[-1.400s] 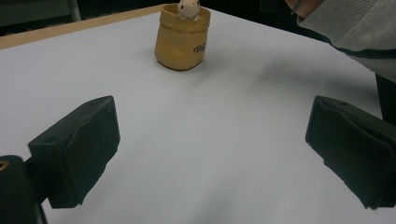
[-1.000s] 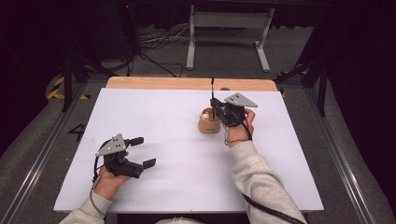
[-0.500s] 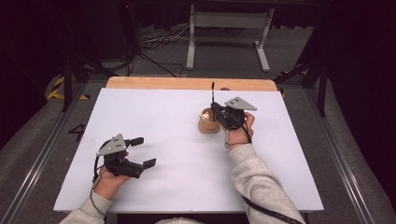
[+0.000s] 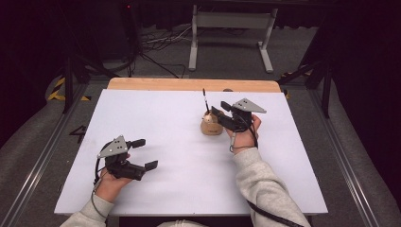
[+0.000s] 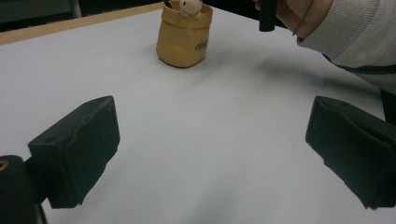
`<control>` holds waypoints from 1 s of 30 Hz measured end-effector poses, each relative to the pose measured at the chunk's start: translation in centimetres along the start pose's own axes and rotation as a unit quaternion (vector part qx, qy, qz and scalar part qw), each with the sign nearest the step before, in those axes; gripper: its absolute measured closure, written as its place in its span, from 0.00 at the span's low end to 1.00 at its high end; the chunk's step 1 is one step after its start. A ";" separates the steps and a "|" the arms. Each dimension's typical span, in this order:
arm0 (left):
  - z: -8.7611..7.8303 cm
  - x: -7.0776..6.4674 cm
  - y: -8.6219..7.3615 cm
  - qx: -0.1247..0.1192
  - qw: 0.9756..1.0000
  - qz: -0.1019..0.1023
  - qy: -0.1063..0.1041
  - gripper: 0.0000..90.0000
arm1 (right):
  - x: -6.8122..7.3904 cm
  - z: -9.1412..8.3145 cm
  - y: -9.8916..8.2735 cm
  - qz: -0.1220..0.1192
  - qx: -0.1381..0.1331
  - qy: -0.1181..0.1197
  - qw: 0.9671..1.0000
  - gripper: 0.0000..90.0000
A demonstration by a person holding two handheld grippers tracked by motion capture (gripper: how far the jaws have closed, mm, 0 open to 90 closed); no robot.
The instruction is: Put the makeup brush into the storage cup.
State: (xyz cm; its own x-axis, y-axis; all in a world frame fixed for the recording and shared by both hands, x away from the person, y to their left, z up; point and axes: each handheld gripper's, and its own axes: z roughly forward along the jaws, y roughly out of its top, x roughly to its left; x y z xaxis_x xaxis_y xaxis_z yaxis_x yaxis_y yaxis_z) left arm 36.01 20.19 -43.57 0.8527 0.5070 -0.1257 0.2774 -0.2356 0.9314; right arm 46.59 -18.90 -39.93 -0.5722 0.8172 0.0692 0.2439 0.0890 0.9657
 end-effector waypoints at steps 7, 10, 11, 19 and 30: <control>-0.4 0.1 -0.1 -0.005 1.000 -0.005 0.002 0.04 | -0.6 -1.4 1.0 0.001 -0.018 0.037 0.999 0.20; -0.8 0.2 -0.2 -0.006 1.000 -0.006 0.004 0.04 | -0.6 -2.1 1.6 -0.016 -0.021 0.055 0.998 0.11; -1.0 0.2 -0.2 -0.008 1.000 -0.008 0.006 0.04 | -0.5 -2.4 1.8 -0.020 -0.022 0.063 0.998 0.09; -2.1 0.3 -0.4 -0.023 0.999 -0.020 0.013 0.04 | 0.1 -4.9 2.7 -0.066 -0.020 0.114 0.991 0.03; -3.2 -0.5 -0.5 -0.034 0.999 -0.017 0.016 0.03 | 0.3 -7.6 2.6 -0.100 -0.003 0.135 0.986 0.02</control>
State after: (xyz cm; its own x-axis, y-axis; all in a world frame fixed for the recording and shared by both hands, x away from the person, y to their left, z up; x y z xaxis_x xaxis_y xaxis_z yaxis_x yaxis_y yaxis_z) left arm 34.06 22.70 -42.84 0.8283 0.5405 -0.1477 0.2743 -0.1612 0.9480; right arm 41.13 -22.74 -35.49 -0.7956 0.6030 -0.0590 0.1012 0.2283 0.9683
